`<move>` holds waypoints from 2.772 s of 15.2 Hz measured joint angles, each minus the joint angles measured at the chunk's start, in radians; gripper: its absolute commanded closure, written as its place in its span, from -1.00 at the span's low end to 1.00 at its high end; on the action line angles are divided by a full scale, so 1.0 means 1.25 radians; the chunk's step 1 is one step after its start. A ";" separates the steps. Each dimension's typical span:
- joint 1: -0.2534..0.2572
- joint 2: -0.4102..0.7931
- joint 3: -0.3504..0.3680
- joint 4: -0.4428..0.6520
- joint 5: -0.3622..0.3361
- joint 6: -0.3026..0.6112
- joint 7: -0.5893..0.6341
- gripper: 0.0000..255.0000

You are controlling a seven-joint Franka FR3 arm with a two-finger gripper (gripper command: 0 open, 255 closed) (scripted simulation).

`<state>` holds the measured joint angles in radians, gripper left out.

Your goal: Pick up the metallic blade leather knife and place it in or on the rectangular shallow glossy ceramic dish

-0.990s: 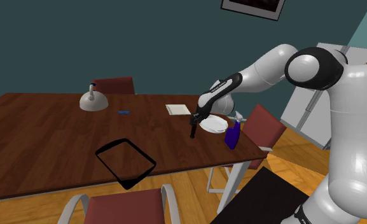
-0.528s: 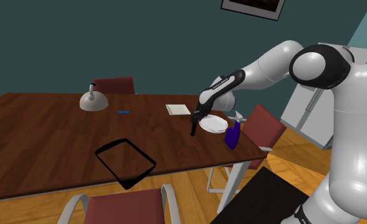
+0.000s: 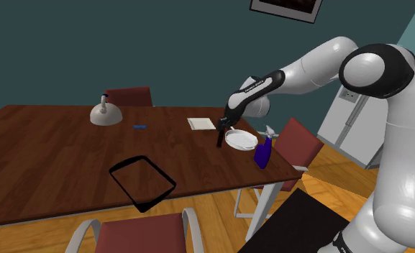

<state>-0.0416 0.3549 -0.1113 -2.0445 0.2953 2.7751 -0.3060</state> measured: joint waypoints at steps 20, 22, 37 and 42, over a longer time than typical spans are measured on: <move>0.147 -0.074 -0.028 0.007 -0.148 -0.069 0.249 1.00; 0.181 -0.069 -0.030 0.011 -0.175 -0.067 0.304 1.00; 0.419 0.050 -0.041 0.172 -0.322 -0.125 0.657 1.00; 0.484 0.122 -0.040 0.282 -0.343 -0.175 0.741 1.00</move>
<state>0.5628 0.5079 -0.1614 -1.6918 -0.1330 2.5564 0.6205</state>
